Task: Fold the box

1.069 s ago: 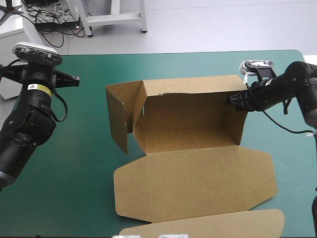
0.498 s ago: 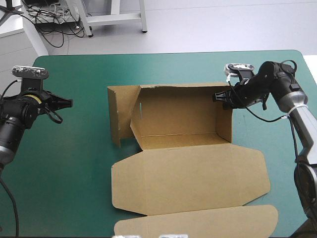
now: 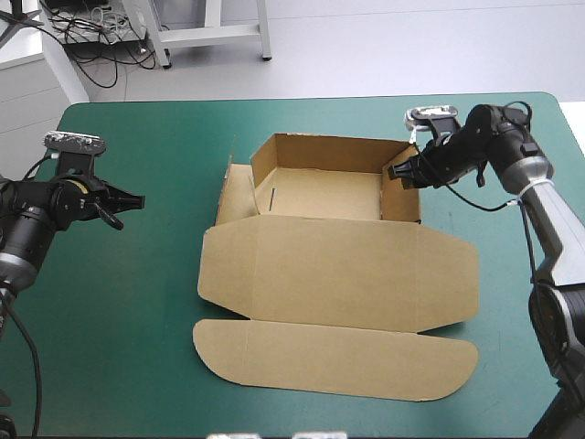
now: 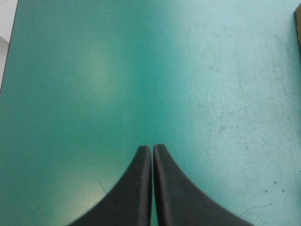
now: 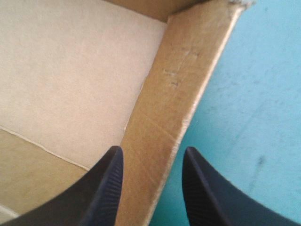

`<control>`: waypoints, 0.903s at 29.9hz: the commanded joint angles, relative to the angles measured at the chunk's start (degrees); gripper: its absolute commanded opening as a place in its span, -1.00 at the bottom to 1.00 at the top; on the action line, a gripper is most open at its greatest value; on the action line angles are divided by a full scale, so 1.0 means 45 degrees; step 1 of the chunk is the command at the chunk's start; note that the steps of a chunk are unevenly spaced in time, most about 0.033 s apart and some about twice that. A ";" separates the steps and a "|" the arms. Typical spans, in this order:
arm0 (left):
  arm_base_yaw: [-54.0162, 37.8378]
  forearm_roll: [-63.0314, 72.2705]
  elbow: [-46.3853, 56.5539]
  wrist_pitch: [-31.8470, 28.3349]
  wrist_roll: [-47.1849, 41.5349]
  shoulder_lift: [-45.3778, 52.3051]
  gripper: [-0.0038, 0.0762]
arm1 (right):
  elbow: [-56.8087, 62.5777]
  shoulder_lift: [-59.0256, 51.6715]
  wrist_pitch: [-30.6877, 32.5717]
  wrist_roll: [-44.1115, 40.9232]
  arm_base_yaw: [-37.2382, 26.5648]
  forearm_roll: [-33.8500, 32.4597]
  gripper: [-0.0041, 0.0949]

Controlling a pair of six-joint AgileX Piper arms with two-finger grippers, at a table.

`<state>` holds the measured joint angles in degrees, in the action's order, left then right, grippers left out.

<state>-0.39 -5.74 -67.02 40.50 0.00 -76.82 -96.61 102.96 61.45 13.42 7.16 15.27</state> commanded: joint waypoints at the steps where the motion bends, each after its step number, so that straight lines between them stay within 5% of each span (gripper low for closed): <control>1: -0.0117 0.0152 -0.0341 -0.0433 0.0000 0.0333 -0.92 | -0.2379 -0.0669 0.1122 -0.0500 -0.0028 -0.0661 -0.14; 8: -0.0408 0.0710 -0.0341 -0.0228 0.0140 0.0333 -0.92 | -0.4241 -0.0771 0.2297 -0.3138 -0.0028 -0.2496 0.02; 27: -0.0408 0.0838 -0.0341 0.0468 0.0407 0.0333 -0.92 | -0.2769 0.1845 0.2082 -0.2775 -0.0028 0.0215 0.14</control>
<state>-2.09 -2.50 -67.02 44.70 1.74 -76.82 -107.82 111.81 71.17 0.00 7.16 14.65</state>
